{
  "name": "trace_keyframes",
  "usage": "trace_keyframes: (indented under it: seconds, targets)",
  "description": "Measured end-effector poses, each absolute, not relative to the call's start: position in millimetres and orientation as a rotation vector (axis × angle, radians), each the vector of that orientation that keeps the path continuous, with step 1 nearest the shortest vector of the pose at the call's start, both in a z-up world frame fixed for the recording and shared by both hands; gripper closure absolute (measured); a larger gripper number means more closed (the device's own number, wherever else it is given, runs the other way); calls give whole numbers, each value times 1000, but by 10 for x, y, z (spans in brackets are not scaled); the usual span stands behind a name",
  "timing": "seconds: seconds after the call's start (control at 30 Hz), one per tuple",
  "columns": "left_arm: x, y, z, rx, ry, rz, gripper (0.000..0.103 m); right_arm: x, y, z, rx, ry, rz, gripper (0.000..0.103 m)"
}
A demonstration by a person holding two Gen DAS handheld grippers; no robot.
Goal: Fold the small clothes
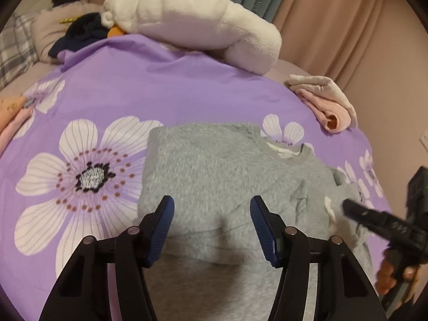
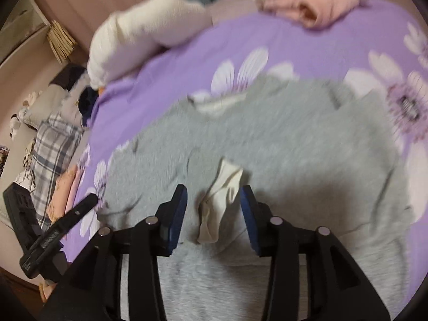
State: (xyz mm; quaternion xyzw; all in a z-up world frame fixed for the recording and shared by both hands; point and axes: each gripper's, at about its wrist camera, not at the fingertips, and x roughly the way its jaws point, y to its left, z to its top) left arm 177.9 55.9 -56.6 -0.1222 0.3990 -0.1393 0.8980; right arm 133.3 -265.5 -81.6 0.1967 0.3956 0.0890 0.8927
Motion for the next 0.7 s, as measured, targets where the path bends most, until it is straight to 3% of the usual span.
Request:
trace_keyframes:
  seconds: [0.07, 0.1, 0.13, 0.2, 0.5, 0.7]
  targets:
    - [1815, 529, -633, -244, 850, -299, 62, 1320, -2625, -803, 391, 809, 235, 62]
    - [1840, 509, -682, -235, 872, -302, 64, 1317, -2591, -839, 384, 819, 268, 66]
    - [1861, 492, -741, -222, 895, -297, 64, 1324, -2560, -876, 376, 832, 279, 74]
    - [1891, 478, -869, -194, 935, -271, 64, 1341, -2470, -992, 342, 865, 285, 79]
    - [1927, 564, -1041, -183, 972, -268, 71, 1360, -2531, -1248, 395, 964, 280, 71]
    - [1929, 625, -1052, -219, 975, -268, 73, 1249, -2603, -1123, 421, 877, 292, 71]
